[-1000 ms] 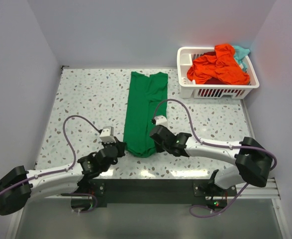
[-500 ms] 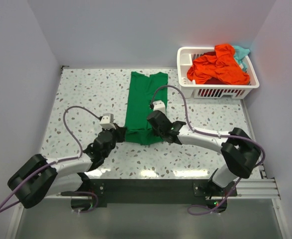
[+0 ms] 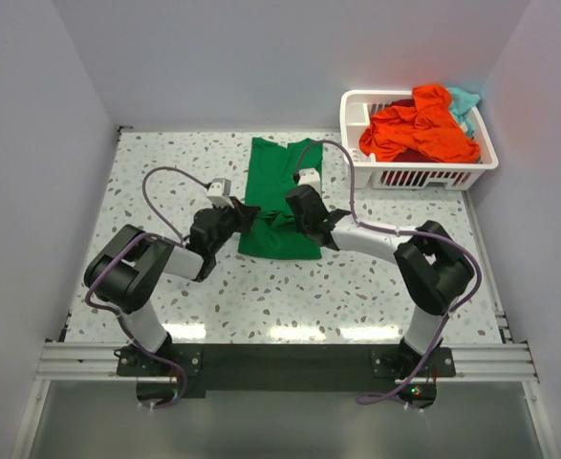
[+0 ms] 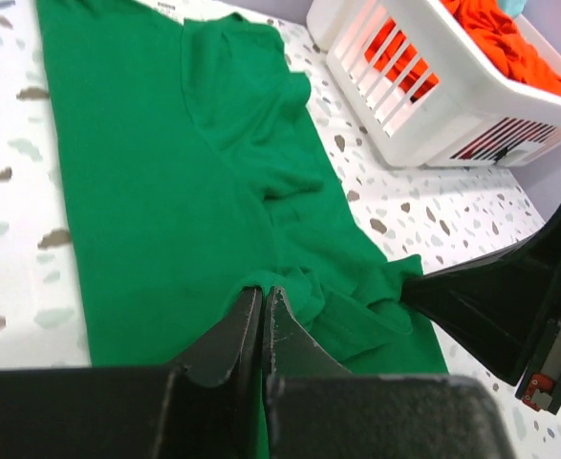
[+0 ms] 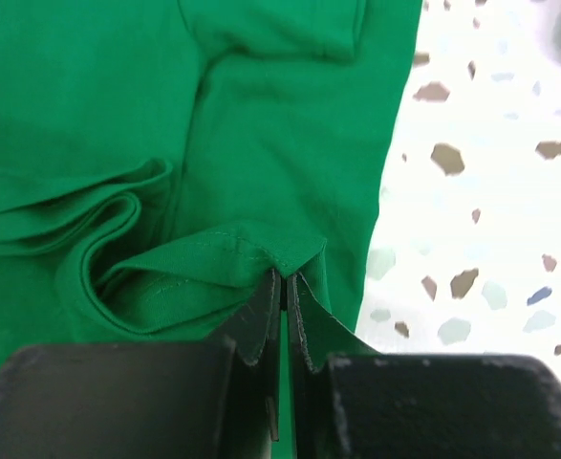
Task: Fold and stack the t-shirts
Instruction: Fold the tshirt
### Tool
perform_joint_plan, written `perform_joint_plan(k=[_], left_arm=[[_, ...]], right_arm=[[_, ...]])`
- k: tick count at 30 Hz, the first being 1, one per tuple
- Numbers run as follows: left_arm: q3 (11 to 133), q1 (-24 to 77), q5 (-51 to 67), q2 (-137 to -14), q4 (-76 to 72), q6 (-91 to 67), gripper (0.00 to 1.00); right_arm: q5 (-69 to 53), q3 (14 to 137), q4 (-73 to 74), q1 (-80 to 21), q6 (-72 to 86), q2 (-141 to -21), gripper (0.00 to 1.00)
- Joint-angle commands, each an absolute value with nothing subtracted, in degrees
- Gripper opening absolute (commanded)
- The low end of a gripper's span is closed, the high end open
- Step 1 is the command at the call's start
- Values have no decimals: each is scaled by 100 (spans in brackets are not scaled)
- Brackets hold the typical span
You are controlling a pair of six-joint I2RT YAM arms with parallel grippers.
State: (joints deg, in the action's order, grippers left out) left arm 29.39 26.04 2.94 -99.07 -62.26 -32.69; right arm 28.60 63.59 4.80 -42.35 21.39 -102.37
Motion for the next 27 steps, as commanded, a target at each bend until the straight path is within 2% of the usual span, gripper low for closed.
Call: perform_joint_plan(k=[1, 27], left_arm=[[3347, 2417, 624, -10045, -6724, -2962, 0], [4710, 1591, 1406, -11487, -6760, -2971, 0]], right_arm=[[3155, 6758, 79, -4140, 1978, -10335, 0], [2953, 7663, 228, -3384, 1767, -11223, 0]])
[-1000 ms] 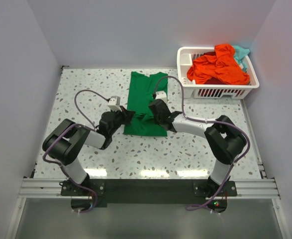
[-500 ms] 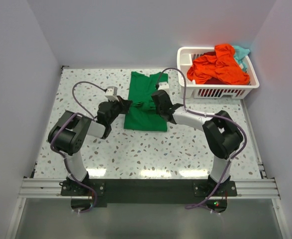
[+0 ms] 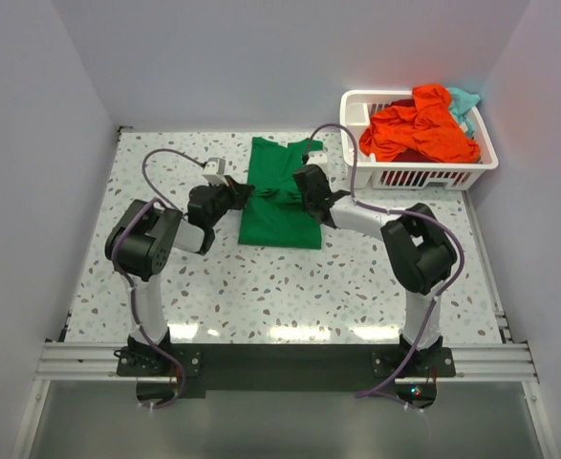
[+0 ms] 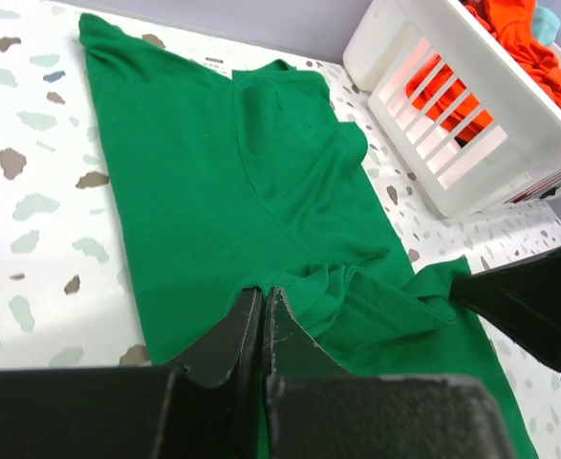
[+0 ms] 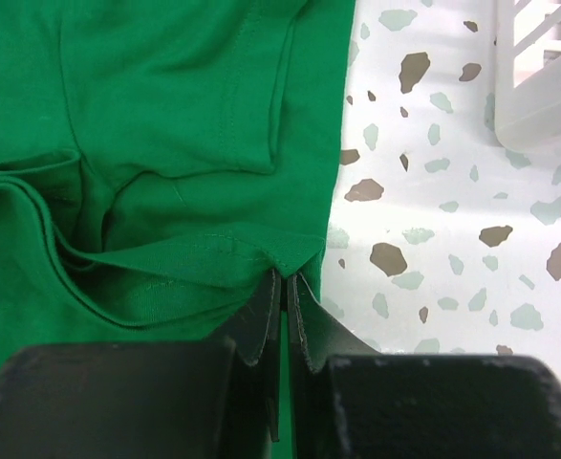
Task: Fold and stack the t-shirts
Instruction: Fold the tshirt
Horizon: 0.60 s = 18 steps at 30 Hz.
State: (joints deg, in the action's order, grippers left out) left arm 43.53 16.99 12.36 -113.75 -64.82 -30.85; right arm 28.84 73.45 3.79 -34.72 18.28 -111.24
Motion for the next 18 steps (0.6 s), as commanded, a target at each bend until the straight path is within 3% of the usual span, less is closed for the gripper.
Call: perform_joint_plan(k=[1, 9, 10, 11, 12, 13, 14, 17, 18], left_arm=[[4781, 1582, 1424, -11557, -6715, -2936, 0], [5150, 1529, 1275, -11698, -6092, -2795, 0], [5168, 1529, 1214, -11690, -6004, -2760, 7], [5177, 1521, 1152, -11655, -5916, -2742, 40], [5159, 1512, 1047, -11567, -5776, -2742, 57], [5133, 1512, 994, -11497, -5731, -2751, 69], [5089, 1512, 932, -11418, -5643, -2742, 80], [4922, 1512, 686, -11066, -5441, -2646, 86], [4844, 1512, 590, -10918, -5362, -2611, 87]], right_arm=[[2953, 7690, 246, -3366, 1767, -11258, 0], [2909, 7822, 237, -3252, 1819, -11364, 0], [2900, 7848, 237, -3243, 1819, -11382, 0], [2892, 7883, 263, -3217, 1819, -11391, 1], [2892, 7953, 333, -3208, 1828, -11382, 8], [2900, 7971, 343, -3208, 1819, -11364, 18], [2892, 7963, 325, -3199, 1793, -11321, 46], [2830, 7823, 202, -3208, 1688, -11057, 67], [2804, 7735, 185, -3217, 1670, -10987, 68]])
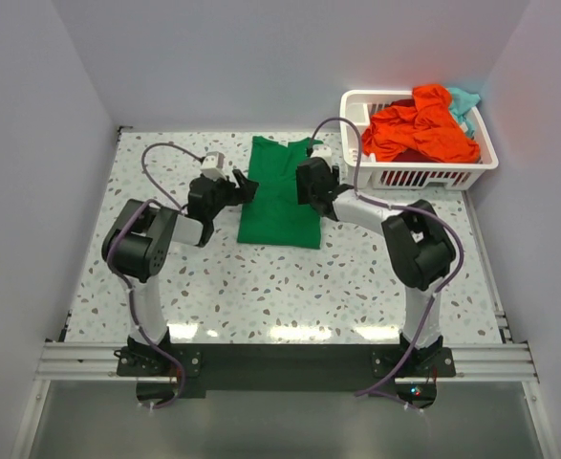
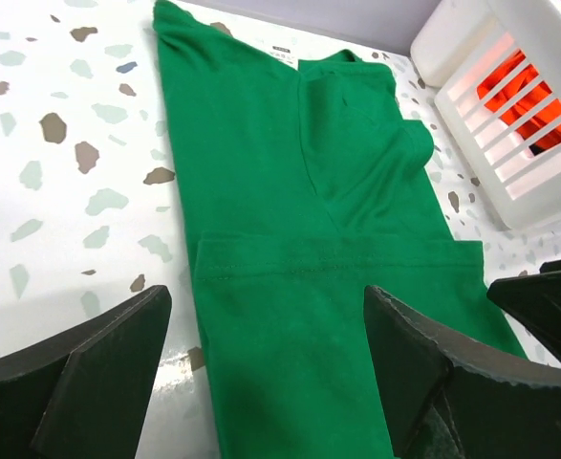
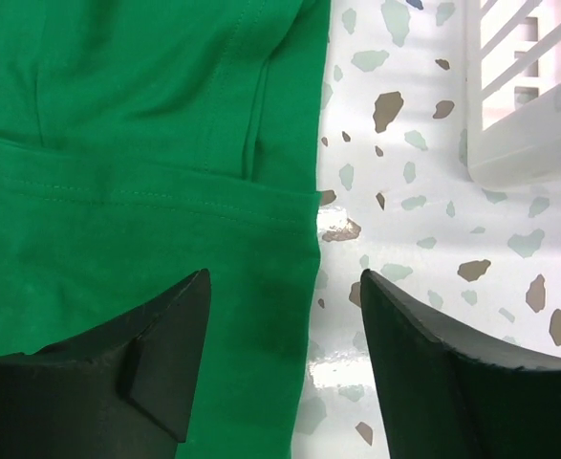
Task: Fold and stack the t-shirts
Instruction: Fold the tshirt
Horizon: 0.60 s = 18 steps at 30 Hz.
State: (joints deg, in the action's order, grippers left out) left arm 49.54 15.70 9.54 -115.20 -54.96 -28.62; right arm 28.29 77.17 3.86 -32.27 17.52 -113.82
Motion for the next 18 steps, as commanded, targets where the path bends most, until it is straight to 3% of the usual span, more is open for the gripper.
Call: perform_joint_plan(k=[1, 18], left_arm=[[4799, 1520, 545, -10846, -5283, -2602, 87], [3077, 1846, 97, -9335, -4245, -2575, 86]], right_arm=[[2760, 7682, 185, -3208, 1670, -10847, 68], [1406, 5310, 18, -3252, 2382, -9229, 67]])
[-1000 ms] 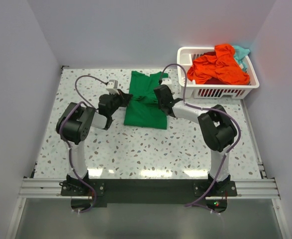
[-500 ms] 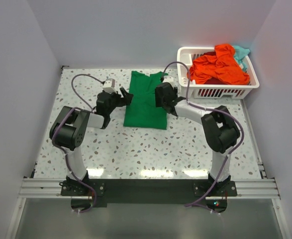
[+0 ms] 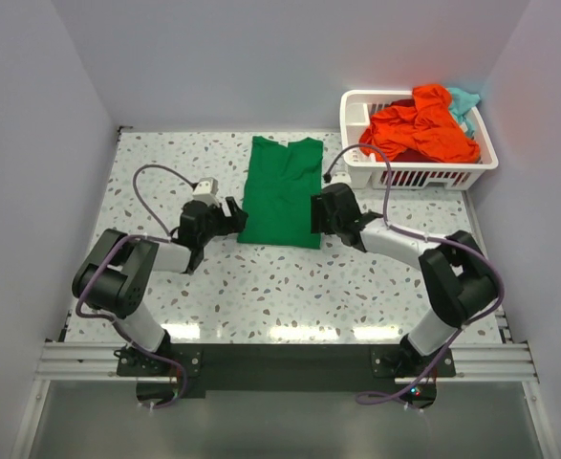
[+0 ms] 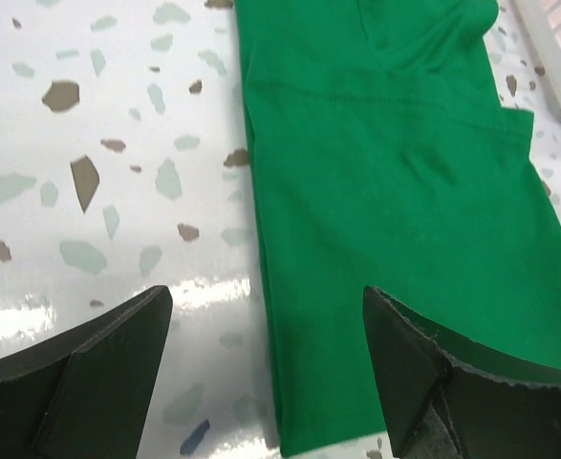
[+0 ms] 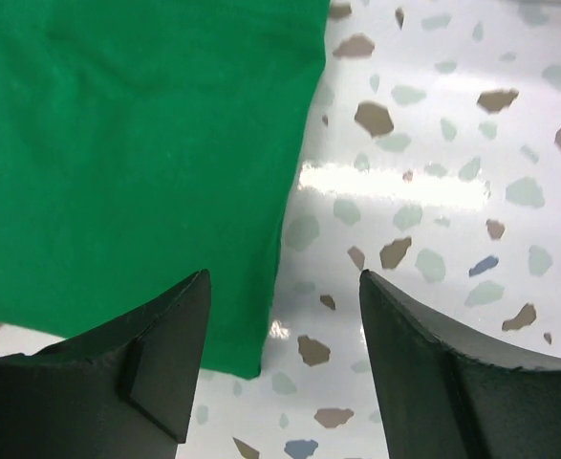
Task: Fold and stack the t-shirts
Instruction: Fold the tshirt
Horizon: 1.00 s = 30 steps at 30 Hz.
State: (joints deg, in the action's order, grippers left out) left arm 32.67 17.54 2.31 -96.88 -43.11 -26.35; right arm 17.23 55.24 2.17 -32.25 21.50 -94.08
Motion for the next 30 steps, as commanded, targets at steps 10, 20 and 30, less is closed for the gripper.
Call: perform_joint_plan(k=[10, 20, 30], left_arm=[[2830, 1951, 35, -9132, -4069, -2654, 84], [2769, 2039, -132, -9035, -3859, -2663, 82], [2821, 2329, -509, -9070, -3621, -2628, 79]], right_arm=[[624, 4922, -492, -3269, 2610, -9597, 54], [746, 4878, -369, -3498, 2707, -9861, 49], [1046, 4632, -132, -3630, 2804, -9721, 46]])
